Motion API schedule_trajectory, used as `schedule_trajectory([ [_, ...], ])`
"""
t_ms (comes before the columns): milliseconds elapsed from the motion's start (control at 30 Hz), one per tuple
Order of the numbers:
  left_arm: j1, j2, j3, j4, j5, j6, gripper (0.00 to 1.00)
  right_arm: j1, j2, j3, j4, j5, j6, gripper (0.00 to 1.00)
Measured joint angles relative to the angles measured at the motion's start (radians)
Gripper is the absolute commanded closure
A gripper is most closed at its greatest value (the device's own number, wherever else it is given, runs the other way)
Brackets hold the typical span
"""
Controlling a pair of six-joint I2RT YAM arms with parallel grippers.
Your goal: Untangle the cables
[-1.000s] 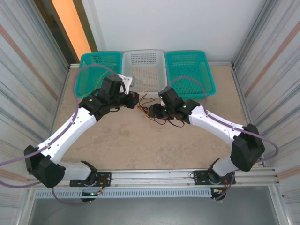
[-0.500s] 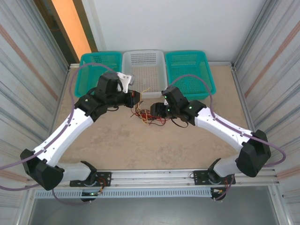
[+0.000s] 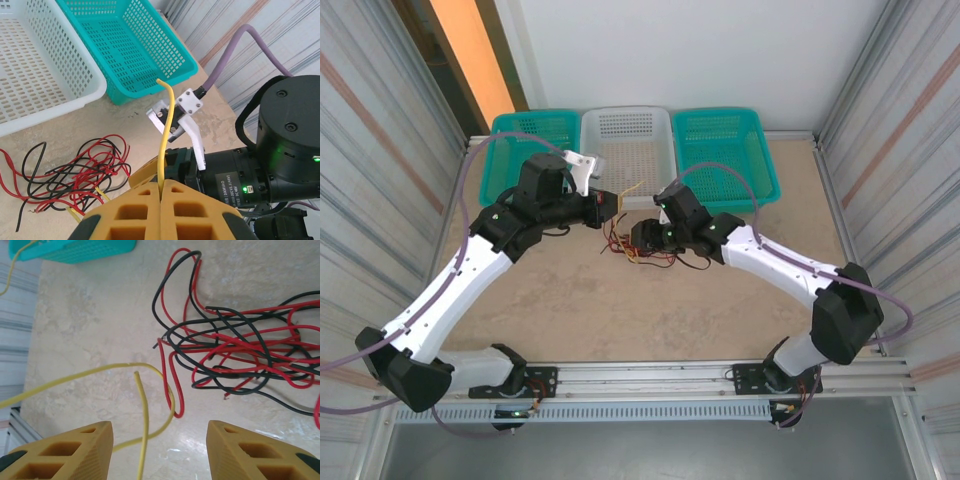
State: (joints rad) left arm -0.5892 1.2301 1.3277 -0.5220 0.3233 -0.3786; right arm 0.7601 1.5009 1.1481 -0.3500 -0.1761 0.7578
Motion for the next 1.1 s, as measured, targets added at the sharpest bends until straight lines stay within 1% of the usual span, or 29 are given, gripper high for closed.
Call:
schedule_trajectory([
  [100,0.0,0.0,0.0,0.002,0.002,-0.004,1.0,0.0,0.024,0.0,0.029,-0.017,0.018,0.53],
  [233,0.0,-0.007,0.0,0.002,0.002,-0.005,1.0,0.0,0.056,0.0,0.05,-0.032,0.031,0.62],
  [333,0.0,-0.014,0.0,0.003,0.002,-0.008,1.0,-0.001,0.072,0.001,0.063,-0.035,0.044,0.71],
  [367,0.0,-0.015,0.0,0.003,0.002,-0.008,1.0,-0.001,0.076,0.002,0.066,-0.038,0.047,0.75],
  [433,0.0,-0.018,0.0,0.003,0.002,-0.008,1.0,-0.001,0.084,0.008,0.072,-0.041,0.05,0.89],
  [467,0.0,-0.019,0.0,0.002,0.0,-0.008,1.0,-0.002,0.085,0.011,0.074,-0.042,0.052,0.93],
  [500,0.0,-0.021,0.0,0.002,-0.003,-0.008,1.0,-0.003,0.087,0.013,0.075,-0.041,0.05,0.99],
  [567,0.0,-0.026,0.0,-0.001,-0.025,-0.006,1.0,-0.005,0.086,0.013,0.072,-0.032,0.046,1.0],
  [667,0.011,-0.043,0.0,-0.032,-0.112,0.001,1.0,-0.026,0.071,-0.01,0.078,-0.022,0.045,1.0],
  [700,0.028,-0.053,0.0,-0.052,-0.145,0.0,1.0,-0.043,0.051,-0.038,0.082,-0.017,0.045,1.0],
  [767,0.095,-0.08,-0.005,-0.079,-0.193,-0.006,1.0,-0.092,-0.002,-0.107,0.08,-0.004,0.046,1.0],
  [900,0.328,-0.178,-0.077,-0.103,-0.236,-0.048,1.0,-0.267,-0.13,-0.272,0.066,0.0,0.05,1.0],
  [1000,0.464,-0.245,-0.146,-0.116,-0.224,-0.086,1.0,-0.404,-0.214,-0.372,0.058,-0.006,0.065,1.0],
  [1033,0.489,-0.258,-0.166,-0.121,-0.208,-0.097,1.0,-0.436,-0.236,-0.394,0.057,-0.014,0.072,1.0],
  [1100,0.504,-0.274,-0.206,-0.132,-0.167,-0.117,1.0,-0.476,-0.275,-0.419,0.056,-0.032,0.076,1.0],
])
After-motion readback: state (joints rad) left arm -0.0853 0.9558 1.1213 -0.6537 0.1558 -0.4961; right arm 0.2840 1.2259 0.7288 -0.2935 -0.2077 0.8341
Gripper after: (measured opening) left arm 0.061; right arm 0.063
